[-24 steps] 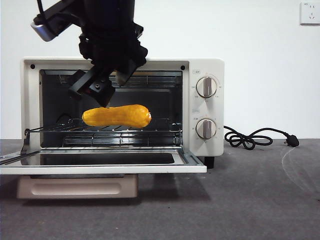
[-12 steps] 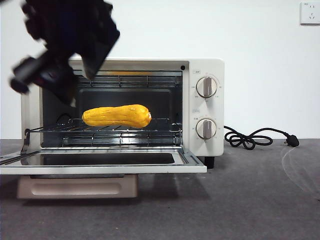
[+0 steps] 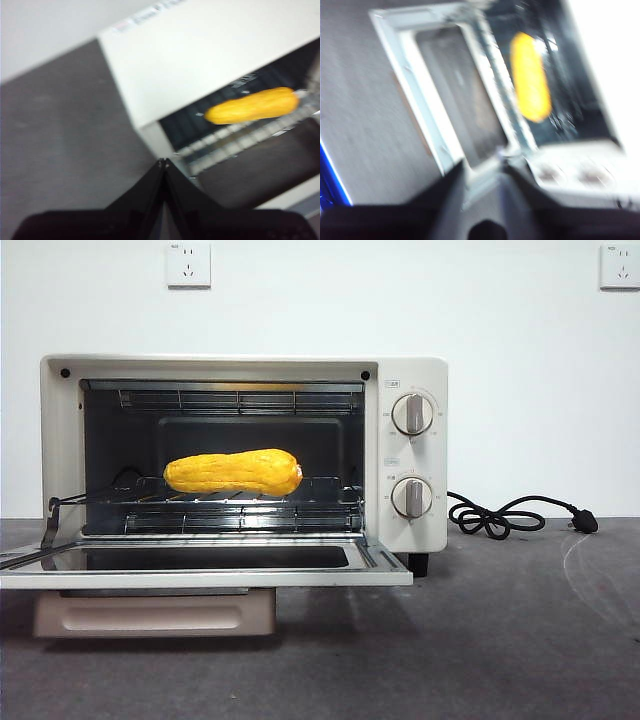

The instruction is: Take the corn from the table,put the corn in the oven

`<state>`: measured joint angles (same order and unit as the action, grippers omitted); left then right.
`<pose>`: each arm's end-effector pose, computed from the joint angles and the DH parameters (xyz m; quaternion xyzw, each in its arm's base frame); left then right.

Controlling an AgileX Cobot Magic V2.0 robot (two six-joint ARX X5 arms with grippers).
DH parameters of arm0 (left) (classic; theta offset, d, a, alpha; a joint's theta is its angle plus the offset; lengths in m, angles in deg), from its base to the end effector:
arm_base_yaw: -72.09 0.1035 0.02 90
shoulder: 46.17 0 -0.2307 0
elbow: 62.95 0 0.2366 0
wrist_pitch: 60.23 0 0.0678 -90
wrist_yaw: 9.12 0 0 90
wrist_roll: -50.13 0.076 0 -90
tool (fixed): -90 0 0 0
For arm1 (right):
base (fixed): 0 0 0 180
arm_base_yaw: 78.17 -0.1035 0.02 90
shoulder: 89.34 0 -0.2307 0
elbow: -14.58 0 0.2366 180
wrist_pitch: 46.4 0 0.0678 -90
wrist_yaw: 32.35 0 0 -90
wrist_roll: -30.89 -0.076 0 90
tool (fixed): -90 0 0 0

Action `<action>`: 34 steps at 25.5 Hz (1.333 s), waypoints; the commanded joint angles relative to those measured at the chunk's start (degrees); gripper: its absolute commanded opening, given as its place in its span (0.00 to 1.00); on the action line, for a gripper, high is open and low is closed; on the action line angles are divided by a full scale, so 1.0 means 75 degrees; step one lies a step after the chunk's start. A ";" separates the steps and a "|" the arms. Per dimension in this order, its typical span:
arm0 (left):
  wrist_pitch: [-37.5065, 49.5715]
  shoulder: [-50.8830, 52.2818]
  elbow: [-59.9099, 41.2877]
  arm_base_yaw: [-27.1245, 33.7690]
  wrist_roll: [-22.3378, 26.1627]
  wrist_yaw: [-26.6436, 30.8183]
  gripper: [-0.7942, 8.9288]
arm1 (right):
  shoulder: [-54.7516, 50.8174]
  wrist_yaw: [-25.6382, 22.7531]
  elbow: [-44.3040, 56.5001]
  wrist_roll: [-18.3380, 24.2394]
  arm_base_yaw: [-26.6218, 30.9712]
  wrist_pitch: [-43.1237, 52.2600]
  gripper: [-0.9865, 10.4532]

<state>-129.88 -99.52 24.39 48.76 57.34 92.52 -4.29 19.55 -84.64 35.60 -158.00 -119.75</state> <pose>0.1842 -0.0628 0.3379 0.1514 0.2854 -0.1151 0.9394 0.0982 0.2820 0.2817 -0.4561 0.2416 0.3199 0.7945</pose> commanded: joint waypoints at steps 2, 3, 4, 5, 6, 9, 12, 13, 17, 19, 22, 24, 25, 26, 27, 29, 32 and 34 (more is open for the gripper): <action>0.0096 -0.0242 -0.0318 0.1507 0.0216 -0.2433 0.07 | -0.0950 0.0300 -0.0015 -0.0233 0.0300 -0.0356 0.08; 0.0128 -0.0277 -0.0525 0.2028 0.0216 -0.3241 0.07 | -0.1279 0.0638 -0.0015 -0.0230 0.0513 -0.0364 0.08; 0.0192 -0.0283 -0.0772 0.2439 0.0216 -0.3876 0.07 | -0.1518 0.1000 -0.0015 -0.0230 0.0755 -0.0350 0.08; 0.0338 -0.0283 -0.1160 0.2923 0.0213 -0.4610 0.07 | -0.1792 0.1539 -0.0015 -0.0224 0.1122 -0.0350 0.08; 0.0428 -0.0280 -0.1402 0.3177 0.0213 -0.4980 0.07 | -0.1909 0.1865 -0.0015 -0.0221 0.1361 -0.0347 0.08; 0.0711 -0.0312 -0.2305 0.3914 0.0073 -0.5936 0.07 | -0.2194 0.3191 -0.0015 -0.0163 0.2323 -0.0358 0.08; 0.0950 -0.0501 -0.3194 0.4517 0.0044 -0.6709 0.07 | -0.2282 0.4960 -0.0015 0.0157 0.3418 -0.0388 0.08; 0.0988 -0.0615 -0.3456 0.4707 0.0052 -0.6846 0.07 | -0.2276 0.5613 -0.0015 0.0323 0.3809 -0.0428 0.08; 0.1279 -0.1151 -0.4162 0.5190 0.0047 -0.7050 0.07 | -0.2124 0.8212 -0.0009 0.1250 0.5228 -0.0860 0.08; 0.1373 -0.1504 -0.4240 0.5249 0.0044 -0.7079 0.07 | -0.1964 0.9299 -0.0009 0.1731 0.5785 -0.1189 0.08; 0.1440 -0.2092 -0.4234 0.5254 0.0006 -0.7227 0.07 | -0.1702 1.0279 -0.0009 0.2489 0.6554 -0.1702 0.08; 0.1530 -0.2419 -0.4232 0.5249 -0.0087 -0.7268 0.07 | -0.1550 1.0471 -0.0009 0.2672 0.6886 -0.1833 0.08; 0.1594 -0.2608 -0.4232 0.5249 -0.0140 -0.7265 0.07 | -0.1472 1.0486 -0.0009 0.2664 0.7032 -0.1833 0.08; 0.1652 -0.2783 -0.4232 0.5249 -0.0166 -0.7265 0.07 | -0.1396 1.0486 -0.0009 0.2667 0.7146 -0.1813 0.08; 0.1684 -0.2917 -0.4232 0.5249 -0.0166 -0.7262 0.07 | -0.1338 1.0483 -0.0009 0.2667 0.7230 -0.1786 0.08; 0.1760 -0.3229 -0.4232 0.5251 -0.0216 -0.7251 0.07 | -0.1236 1.0486 -0.0009 0.2667 0.7420 -0.1751 0.08; 0.1886 -0.3622 -0.4232 0.5251 -0.0291 -0.7009 0.07 | -0.1157 1.0486 -0.0009 0.2664 0.7638 -0.1664 0.08; 0.1961 -0.3908 -0.4232 0.5249 -0.0364 -0.6717 0.07 | -0.1139 1.0483 -0.0009 0.2658 0.7711 -0.1562 0.08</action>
<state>-115.44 -128.52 -7.22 87.99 55.04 42.00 -13.12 97.77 -84.64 54.75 -100.15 -131.60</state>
